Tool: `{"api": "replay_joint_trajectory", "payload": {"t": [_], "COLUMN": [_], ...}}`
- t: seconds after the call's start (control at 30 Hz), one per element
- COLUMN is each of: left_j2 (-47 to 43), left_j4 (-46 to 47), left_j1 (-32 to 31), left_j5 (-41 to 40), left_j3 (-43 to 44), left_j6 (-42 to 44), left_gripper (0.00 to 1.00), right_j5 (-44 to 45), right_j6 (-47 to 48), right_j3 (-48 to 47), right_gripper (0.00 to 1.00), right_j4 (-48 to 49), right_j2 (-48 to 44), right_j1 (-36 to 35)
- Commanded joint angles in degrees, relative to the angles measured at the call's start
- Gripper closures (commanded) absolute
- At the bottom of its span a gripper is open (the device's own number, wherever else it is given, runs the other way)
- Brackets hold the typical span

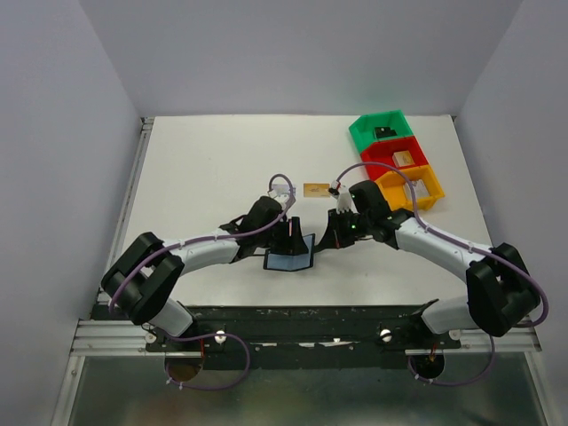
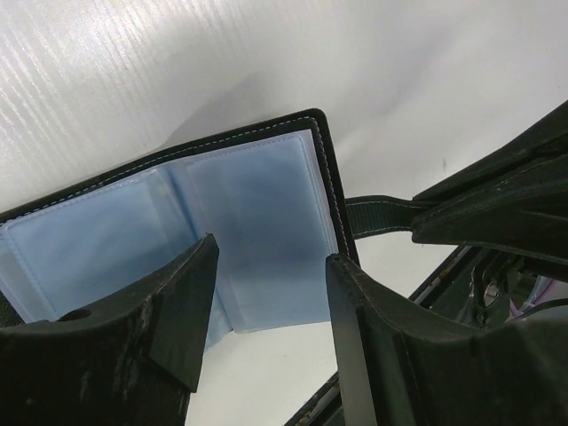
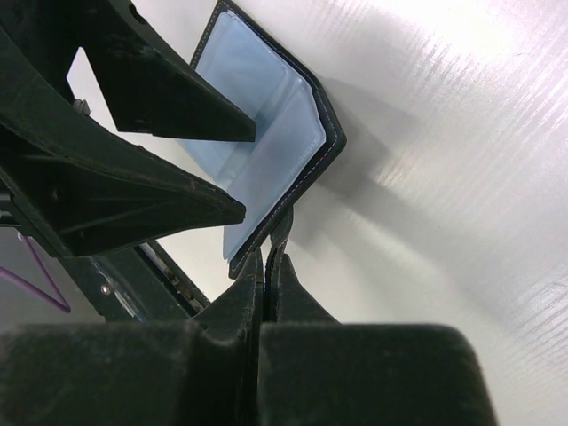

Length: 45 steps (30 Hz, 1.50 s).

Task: Take the credit cards out of the card holder
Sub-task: Remove the credit card from the card holder.

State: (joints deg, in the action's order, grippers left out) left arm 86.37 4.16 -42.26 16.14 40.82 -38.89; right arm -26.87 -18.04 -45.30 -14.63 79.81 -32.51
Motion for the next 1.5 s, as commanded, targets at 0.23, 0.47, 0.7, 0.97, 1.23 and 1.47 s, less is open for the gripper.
{"api": "replay_joint_trajectory", "payload": {"t": [0.23, 0.47, 0.7, 0.97, 1.23, 1.47], "left_j2": [1.5, 1.3, -0.6, 0.3, -1.5, -5.2], "left_j4": [-0.2, -0.6, -1.2, -2.1, -4.1, -6.4], "left_j1": [-1.5, -1.7, -1.8, -1.9, -1.9, -1.9], "left_j5": [0.6, -0.1, -0.9, -1.5, -5.3, -10.8], "left_j3": [2.4, 2.7, 2.2, 2.5, 2.1, 0.7], "left_j6": [1.3, 1.5, 1.6, 1.7, 2.0, 1.5], "left_gripper": [0.37, 0.37, 0.33, 0.34, 0.36, 0.36], "right_j5": [-2.4, -2.5, -2.5, -2.5, -2.2, -2.0], "right_j6": [-0.3, -0.2, -0.1, -0.1, 0.2, 0.6], "right_j3": [0.1, 0.0, 0.1, -0.3, -0.5, -0.6], "right_gripper": [1.00, 1.00, 1.00, 1.00, 1.00, 1.00], "right_j4": [1.8, 1.8, 1.8, 1.4, 0.8, 0.7], "right_j2": [-2.6, -2.6, -2.1, -2.7, -3.0, -2.8], "right_j1": [0.1, 0.1, 0.1, 0.1, 0.1, 0.1]}}
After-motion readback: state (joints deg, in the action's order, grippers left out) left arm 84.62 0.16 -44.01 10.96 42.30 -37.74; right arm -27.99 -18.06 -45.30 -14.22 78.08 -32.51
